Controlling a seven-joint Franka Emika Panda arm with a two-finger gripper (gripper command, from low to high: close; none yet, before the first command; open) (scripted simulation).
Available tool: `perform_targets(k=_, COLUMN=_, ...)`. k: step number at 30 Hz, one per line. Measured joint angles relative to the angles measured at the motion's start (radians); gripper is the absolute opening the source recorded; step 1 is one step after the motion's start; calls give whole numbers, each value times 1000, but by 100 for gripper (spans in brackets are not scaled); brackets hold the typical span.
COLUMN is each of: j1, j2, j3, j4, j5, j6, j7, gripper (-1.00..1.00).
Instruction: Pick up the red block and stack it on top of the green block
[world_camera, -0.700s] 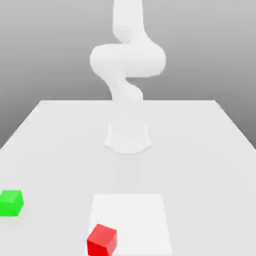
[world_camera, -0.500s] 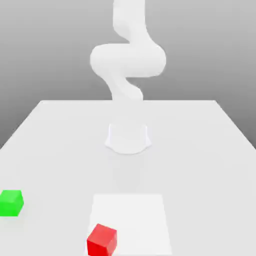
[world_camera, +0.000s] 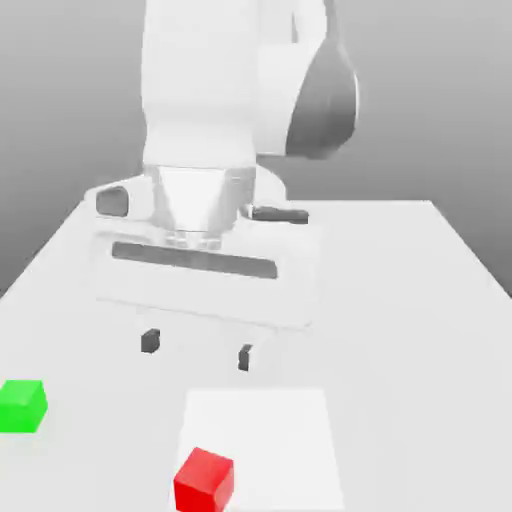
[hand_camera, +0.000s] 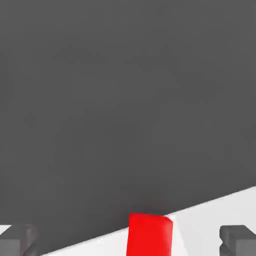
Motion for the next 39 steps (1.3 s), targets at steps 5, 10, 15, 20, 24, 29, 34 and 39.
perform_targets(k=5, j1=-7, j2=180, j3=-4, j4=-17, j5=24, j6=75, j7=26, gripper=0)
perform_targets(k=10, j1=-7, j2=346, j3=-6, j4=4, j5=25, j6=206, j7=30, gripper=-100)
perform_targets(k=15, j1=-7, j2=346, j3=-6, j4=4, j5=24, j6=207, j7=30, gripper=-100)
perform_targets(k=20, j1=-5, j2=255, j3=-8, j4=-10, j5=28, j6=130, j7=28, gripper=-100)
perform_targets(k=24, j1=-63, j2=159, j3=-71, j4=-32, j5=44, j6=54, j7=39, gripper=-100)
perform_targets(k=29, j1=-202, j2=95, j3=-217, j4=-63, j5=78, j6=18, j7=71, gripper=-100)
perform_targets(k=34, j1=-329, j2=175, j3=-286, j4=-62, j5=179, j6=89, j7=39, gripper=-100)
perform_targets(k=39, j1=-353, j2=230, j3=-265, j4=-58, j5=216, j6=137, j7=14, gripper=100)
